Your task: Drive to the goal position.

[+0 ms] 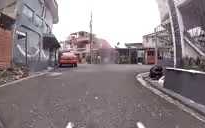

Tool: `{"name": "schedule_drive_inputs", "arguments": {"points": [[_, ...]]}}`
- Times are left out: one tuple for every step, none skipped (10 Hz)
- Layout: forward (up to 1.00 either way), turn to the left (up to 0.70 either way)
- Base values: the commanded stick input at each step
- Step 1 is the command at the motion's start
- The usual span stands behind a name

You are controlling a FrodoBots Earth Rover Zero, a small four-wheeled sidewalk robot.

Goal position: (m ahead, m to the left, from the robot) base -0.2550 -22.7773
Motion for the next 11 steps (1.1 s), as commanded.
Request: {"name": "schedule_drive_inputs", "arguments": {"points": [[0.7,-0.14],[0.7,-0.14],[0.7,-0.14],[0.7,-0.14],[0.7,-0.14],[0.7,-0.14],[0.7,-0.14],[0.7,-0.14],[0.7,-0.14],[0.7,-0.14],[0.7,-0.14]]}}
